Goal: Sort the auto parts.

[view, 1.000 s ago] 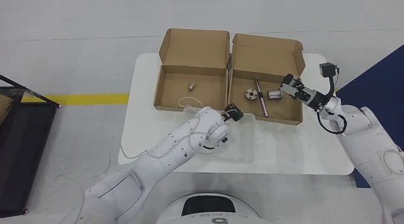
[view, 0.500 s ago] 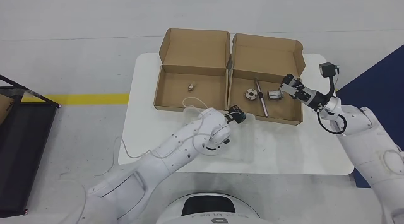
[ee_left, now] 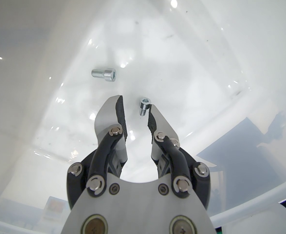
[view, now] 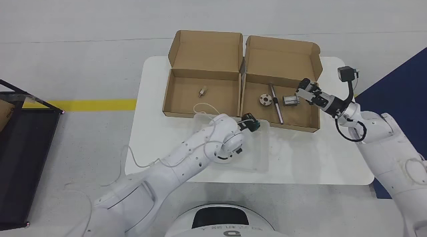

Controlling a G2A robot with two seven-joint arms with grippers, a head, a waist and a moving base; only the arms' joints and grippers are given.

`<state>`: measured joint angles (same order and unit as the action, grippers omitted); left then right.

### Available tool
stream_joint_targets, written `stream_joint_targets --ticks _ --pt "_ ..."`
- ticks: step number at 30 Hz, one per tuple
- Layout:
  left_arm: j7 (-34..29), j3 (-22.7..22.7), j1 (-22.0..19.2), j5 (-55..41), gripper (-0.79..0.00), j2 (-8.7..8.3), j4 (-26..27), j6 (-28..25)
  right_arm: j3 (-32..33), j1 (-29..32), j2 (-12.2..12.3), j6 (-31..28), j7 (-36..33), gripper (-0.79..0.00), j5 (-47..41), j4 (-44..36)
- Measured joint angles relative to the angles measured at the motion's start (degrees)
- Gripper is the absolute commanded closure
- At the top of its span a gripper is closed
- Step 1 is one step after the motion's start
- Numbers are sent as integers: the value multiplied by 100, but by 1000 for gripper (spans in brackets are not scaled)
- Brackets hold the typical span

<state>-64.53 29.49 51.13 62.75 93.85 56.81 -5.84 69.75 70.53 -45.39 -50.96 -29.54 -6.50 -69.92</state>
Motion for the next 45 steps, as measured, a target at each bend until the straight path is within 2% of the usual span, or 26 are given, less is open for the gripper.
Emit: stream_joint_targets --ticks 10,13,14,16,24,29,34,37,40,43,45 --pt "-4 -27 -6 29 -197 62 -124 -13 0 0 0 0 0 -785 0 0" --pt "3 -26 -12 25 -132 79 -155 -28 0 0 0 0 0 -785 0 0" --pt "6 -24 -14 24 -58 85 -166 -32 0 0 0 0 0 -785 0 0" --pt "10 -23 -17 28 0 94 -180 -36 0 0 0 0 0 -785 0 0" --pt "42 23 -8 67 0 101 -163 -83 0 0 0 0 0 -785 0 0" --pt "182 185 6 177 0 36 64 -20 0 0 0 0 0 -785 0 0" --pt "355 592 160 312 0 -152 648 51 0 0 0 0 0 -785 0 0" --pt "475 1001 416 335 0 -336 1233 -41 0 0 0 0 0 -785 0 0" --pt "670 1587 808 191 0 -555 1944 -301 0 0 0 0 0 -785 0 0" --pt "938 2382 1314 -145 0 -785 2714 -639 0 0 0 0 0 -785 0 0" --pt "1094 2816 1584 -413 0 -886 3083 -844 0 0 0 0 0 -785 0 0"
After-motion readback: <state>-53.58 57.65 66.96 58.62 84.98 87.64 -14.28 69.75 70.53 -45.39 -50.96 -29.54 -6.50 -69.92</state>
